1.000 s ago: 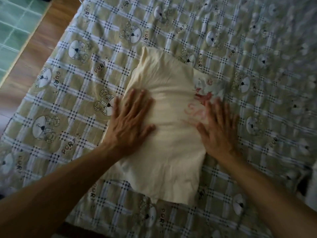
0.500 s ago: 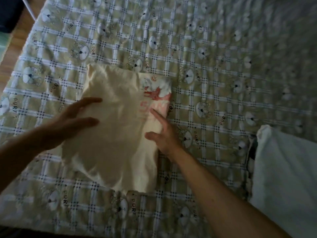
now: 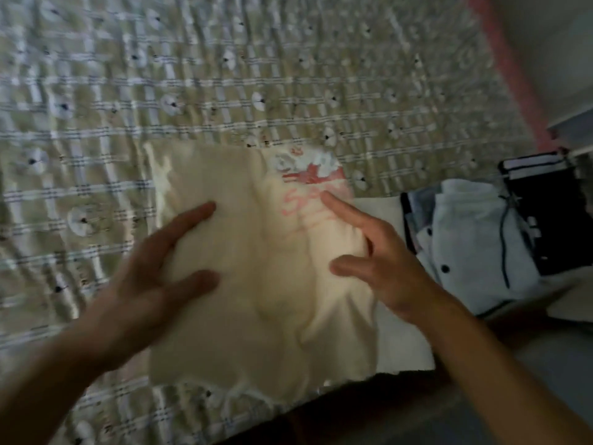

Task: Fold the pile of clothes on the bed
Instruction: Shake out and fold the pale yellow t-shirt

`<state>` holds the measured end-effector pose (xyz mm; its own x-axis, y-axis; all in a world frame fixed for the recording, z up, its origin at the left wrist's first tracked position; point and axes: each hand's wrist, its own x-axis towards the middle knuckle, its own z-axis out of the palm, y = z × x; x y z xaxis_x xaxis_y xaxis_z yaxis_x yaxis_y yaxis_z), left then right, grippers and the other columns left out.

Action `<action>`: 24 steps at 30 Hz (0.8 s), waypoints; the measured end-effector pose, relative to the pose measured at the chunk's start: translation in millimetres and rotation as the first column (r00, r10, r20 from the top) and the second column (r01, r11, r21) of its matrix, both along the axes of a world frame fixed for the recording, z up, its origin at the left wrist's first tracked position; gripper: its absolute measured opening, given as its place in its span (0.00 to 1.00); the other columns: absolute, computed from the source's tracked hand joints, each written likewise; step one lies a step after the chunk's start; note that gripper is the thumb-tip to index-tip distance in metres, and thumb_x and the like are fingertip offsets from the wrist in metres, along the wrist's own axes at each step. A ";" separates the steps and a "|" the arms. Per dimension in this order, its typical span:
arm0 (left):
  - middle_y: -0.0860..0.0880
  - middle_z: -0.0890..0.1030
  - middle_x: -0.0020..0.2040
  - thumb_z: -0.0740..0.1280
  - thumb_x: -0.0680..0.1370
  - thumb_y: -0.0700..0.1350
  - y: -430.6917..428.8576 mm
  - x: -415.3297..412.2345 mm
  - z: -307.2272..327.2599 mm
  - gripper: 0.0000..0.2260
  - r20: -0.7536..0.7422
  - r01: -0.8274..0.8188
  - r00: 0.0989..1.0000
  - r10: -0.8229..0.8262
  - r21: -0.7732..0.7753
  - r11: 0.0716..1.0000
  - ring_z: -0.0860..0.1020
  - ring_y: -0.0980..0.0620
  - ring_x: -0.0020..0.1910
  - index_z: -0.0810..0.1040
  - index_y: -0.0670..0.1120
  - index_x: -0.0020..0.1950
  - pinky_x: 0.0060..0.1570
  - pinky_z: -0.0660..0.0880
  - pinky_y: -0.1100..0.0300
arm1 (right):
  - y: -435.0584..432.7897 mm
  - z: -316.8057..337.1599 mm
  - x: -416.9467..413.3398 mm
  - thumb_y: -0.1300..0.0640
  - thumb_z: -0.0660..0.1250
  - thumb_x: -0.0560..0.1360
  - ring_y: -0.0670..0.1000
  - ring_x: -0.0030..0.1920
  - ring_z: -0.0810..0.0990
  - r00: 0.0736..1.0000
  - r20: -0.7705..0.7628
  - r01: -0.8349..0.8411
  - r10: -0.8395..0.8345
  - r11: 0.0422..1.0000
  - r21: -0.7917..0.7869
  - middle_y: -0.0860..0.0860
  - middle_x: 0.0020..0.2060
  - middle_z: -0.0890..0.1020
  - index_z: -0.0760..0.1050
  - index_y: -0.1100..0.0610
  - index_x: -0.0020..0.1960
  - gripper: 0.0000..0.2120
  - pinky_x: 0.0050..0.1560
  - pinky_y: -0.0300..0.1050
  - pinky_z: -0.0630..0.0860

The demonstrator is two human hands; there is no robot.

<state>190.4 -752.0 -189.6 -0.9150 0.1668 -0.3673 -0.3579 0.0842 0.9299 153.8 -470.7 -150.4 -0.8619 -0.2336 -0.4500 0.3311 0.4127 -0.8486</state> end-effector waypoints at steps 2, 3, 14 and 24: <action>0.67 0.79 0.60 0.79 0.64 0.48 53.6 -3.7 7.0 0.35 -0.035 0.082 0.996 -0.079 0.094 0.992 0.81 0.62 0.56 0.73 0.66 0.68 0.49 0.81 0.63 | 52.6 12.3 6.2 0.71 0.72 0.66 0.36 0.65 0.74 0.998 0.003 0.063 -0.063 0.998 0.030 0.40 0.71 0.71 0.68 0.46 0.74 0.41 0.58 0.32 0.74; 0.67 0.78 0.63 0.78 0.63 0.53 75.6 -4.4 5.9 0.35 -0.048 0.105 0.994 -0.099 0.119 0.987 0.79 0.62 0.59 0.72 0.67 0.69 0.53 0.80 0.60 | 76.1 15.3 9.1 0.72 0.72 0.66 0.38 0.65 0.75 0.995 0.009 0.096 -0.096 0.995 0.037 0.40 0.70 0.73 0.69 0.46 0.73 0.40 0.57 0.33 0.75; 0.50 0.71 0.68 0.74 0.65 0.55 187.7 29.1 -133.8 0.38 0.156 0.215 0.970 -0.186 -0.192 0.957 0.76 0.52 0.63 0.65 0.64 0.73 0.57 0.80 0.50 | 214.7 -142.2 79.2 0.54 0.76 0.71 0.40 0.75 0.60 0.938 0.134 0.270 -0.319 0.918 0.291 0.37 0.75 0.59 0.50 0.44 0.80 0.46 0.76 0.52 0.61; 0.53 0.64 0.73 0.75 0.68 0.50 179.3 30.1 -134.3 0.43 0.176 0.391 0.919 -0.353 -0.295 0.872 0.73 0.48 0.67 0.57 0.66 0.76 0.59 0.79 0.47 | 240.6 -126.2 141.0 0.58 0.68 0.78 0.46 0.74 0.65 0.965 0.233 0.016 -0.123 0.911 0.412 0.40 0.78 0.57 0.39 0.34 0.77 0.45 0.67 0.40 0.65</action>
<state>220.5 -572.7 -323.9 -0.7576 0.3438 -0.5549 -0.3413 0.5160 0.7856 294.8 -230.1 -276.6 -0.7169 0.0699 -0.6936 0.5492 0.6694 -0.5002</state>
